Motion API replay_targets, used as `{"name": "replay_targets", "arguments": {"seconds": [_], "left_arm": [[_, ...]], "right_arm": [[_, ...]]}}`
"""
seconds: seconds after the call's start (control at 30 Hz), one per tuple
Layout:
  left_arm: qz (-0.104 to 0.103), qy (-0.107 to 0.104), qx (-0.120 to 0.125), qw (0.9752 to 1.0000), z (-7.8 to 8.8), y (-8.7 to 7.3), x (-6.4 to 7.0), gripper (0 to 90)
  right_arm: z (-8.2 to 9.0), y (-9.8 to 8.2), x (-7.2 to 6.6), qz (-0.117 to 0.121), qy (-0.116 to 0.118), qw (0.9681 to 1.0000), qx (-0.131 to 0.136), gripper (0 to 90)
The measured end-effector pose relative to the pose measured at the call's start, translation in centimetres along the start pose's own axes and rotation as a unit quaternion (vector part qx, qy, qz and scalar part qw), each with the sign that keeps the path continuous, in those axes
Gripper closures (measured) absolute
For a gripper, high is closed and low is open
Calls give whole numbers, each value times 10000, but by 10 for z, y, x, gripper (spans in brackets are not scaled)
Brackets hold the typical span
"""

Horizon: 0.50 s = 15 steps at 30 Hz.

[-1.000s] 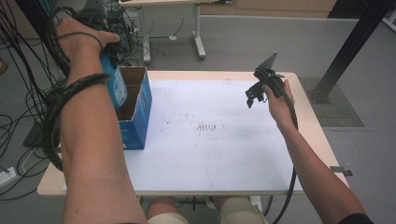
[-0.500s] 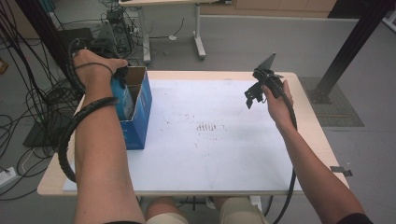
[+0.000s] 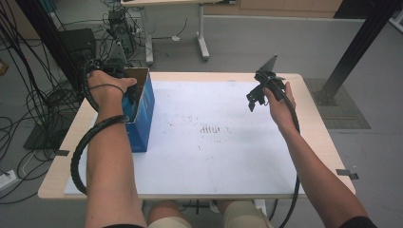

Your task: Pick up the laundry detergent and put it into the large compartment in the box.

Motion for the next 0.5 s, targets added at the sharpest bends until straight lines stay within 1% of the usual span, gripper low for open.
{"name": "replay_targets", "arguments": {"seconds": [0.1, 0.3, 0.4, 0.47, 0.5], "left_arm": [[16, -18, -38, 10000, -7, 0, -1, 369], [-11, 56, -130, 9999, -21, -2, -3, 369], [11, 59, -194, 9998, -29, -4, -6, 369], [-2, 69, -107, 9999, -30, -6, -7, 368], [-3, 56, -118, 9999, -30, -6, -7, 369]], "right_arm": [[-1, 0, 0, 0, -9, 10000, -15, 45], [-2, -1, 0, -16, -21, 10000, -4, 45], [-3, -1, 0, -3, -14, 10000, -19, 46], [-3, -2, 0, 7, -12, 10000, 4, 46], [-3, -2, 0, -16, -18, 10000, -10, 45]]}}
Point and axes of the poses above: each handheld gripper's, and its own axes: z roughly backward along the jaws, y roughly out of its top, x roughly to its right, the point moved 8 cm from there along -z, roughly forward along the jaws, and after that the axes turned 15 degrees about -y, right-handed, at the moved point
